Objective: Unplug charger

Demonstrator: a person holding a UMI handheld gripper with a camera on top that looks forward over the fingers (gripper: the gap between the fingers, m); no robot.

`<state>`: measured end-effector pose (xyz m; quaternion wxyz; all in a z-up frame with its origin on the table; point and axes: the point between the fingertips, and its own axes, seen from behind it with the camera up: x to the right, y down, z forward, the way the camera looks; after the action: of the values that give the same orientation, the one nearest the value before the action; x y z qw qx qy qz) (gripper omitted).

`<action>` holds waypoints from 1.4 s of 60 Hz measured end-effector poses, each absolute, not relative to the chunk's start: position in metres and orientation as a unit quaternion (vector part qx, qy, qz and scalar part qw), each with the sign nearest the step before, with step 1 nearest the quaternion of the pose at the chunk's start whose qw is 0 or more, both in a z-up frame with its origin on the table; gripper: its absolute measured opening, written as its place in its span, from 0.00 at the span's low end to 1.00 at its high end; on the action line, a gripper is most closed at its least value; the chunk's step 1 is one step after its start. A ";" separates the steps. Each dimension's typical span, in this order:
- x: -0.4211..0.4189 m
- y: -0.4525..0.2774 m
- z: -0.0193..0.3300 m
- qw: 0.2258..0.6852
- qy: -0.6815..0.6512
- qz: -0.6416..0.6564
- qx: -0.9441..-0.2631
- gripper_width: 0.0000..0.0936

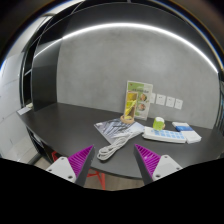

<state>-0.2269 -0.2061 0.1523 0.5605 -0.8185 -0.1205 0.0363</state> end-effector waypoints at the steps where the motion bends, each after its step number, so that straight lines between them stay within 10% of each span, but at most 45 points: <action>1: -0.225 -0.205 0.152 0.560 -0.118 0.034 -0.819 0.86; 54: -0.010 0.177 0.066 0.579 -0.050 -0.008 -0.814 0.80; 57: -0.007 0.183 0.062 0.576 -0.049 -0.015 -0.815 0.55; 79: -0.010 0.185 0.068 0.591 -0.041 -0.005 -0.806 0.35; 84: 0.002 0.182 0.138 0.655 -0.031 -0.028 -0.754 0.35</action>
<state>0.0023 0.1815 0.1379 0.6555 -0.7541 -0.0311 -0.0276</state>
